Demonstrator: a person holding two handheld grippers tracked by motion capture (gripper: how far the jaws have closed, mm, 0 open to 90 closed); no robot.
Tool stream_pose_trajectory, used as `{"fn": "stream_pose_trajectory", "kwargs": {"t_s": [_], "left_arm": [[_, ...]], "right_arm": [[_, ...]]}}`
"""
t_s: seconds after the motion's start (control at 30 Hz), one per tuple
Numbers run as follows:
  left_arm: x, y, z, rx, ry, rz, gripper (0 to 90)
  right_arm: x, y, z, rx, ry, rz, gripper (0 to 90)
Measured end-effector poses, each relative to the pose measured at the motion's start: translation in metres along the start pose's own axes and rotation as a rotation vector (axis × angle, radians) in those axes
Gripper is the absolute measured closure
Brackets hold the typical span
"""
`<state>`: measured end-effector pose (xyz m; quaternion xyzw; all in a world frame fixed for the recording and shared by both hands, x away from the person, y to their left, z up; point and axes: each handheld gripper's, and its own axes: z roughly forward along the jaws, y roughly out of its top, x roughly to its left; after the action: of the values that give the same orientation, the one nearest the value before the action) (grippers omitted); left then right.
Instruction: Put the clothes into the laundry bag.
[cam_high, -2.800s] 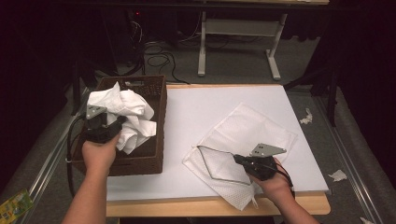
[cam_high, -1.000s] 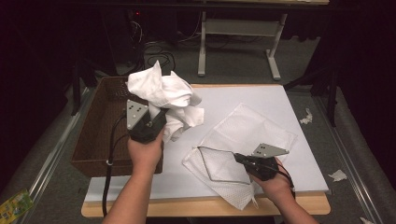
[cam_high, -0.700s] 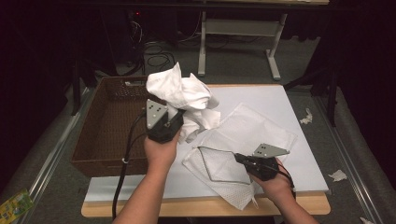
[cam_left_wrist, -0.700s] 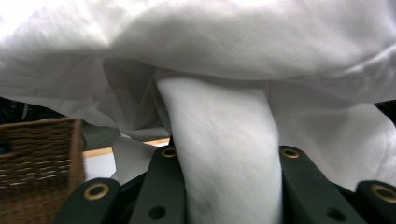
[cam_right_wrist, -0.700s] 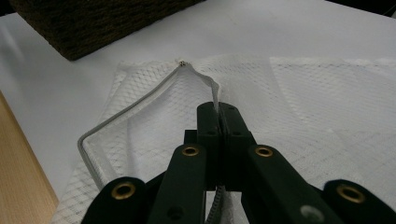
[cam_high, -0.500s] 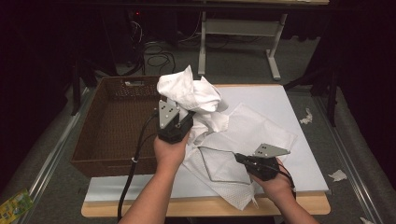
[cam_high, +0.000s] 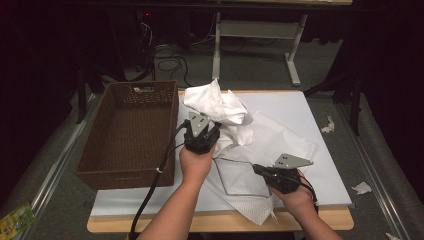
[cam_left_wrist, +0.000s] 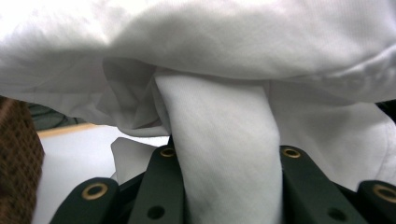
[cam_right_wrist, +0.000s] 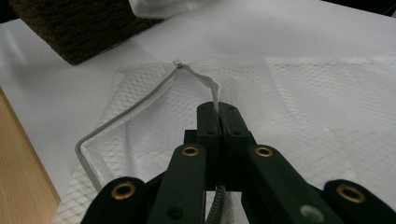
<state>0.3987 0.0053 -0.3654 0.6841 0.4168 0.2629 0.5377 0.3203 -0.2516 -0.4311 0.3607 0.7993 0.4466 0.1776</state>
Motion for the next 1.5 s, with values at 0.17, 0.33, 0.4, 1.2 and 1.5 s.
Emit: {"fn": "stream_pose_trajectory", "kwargs": {"t_s": [0.17,0.33,0.4,1.2,1.5], "left_arm": [[-0.002,-0.021,0.019,0.069,0.021,0.009,73.4],[0.001,-0.04,0.033,0.123,0.047,-0.007,72.9],[0.003,-0.045,0.032,0.117,0.053,-0.012,72.9],[0.0,-0.039,-0.029,0.024,-0.051,0.009,72.9],[-0.005,-0.053,-0.06,0.021,-0.118,0.044,72.9]], "right_arm": [[-0.001,-0.001,-0.001,-0.001,-0.002,0.003,89.5],[-0.002,-0.003,-0.003,0.001,-0.008,0.008,89.4],[-0.002,-0.004,-0.004,0.004,-0.011,0.011,89.4],[-0.015,-0.007,0.001,0.012,-0.048,0.059,89.5],[-0.016,-0.003,0.0,-0.015,-0.056,0.065,89.5]]}}
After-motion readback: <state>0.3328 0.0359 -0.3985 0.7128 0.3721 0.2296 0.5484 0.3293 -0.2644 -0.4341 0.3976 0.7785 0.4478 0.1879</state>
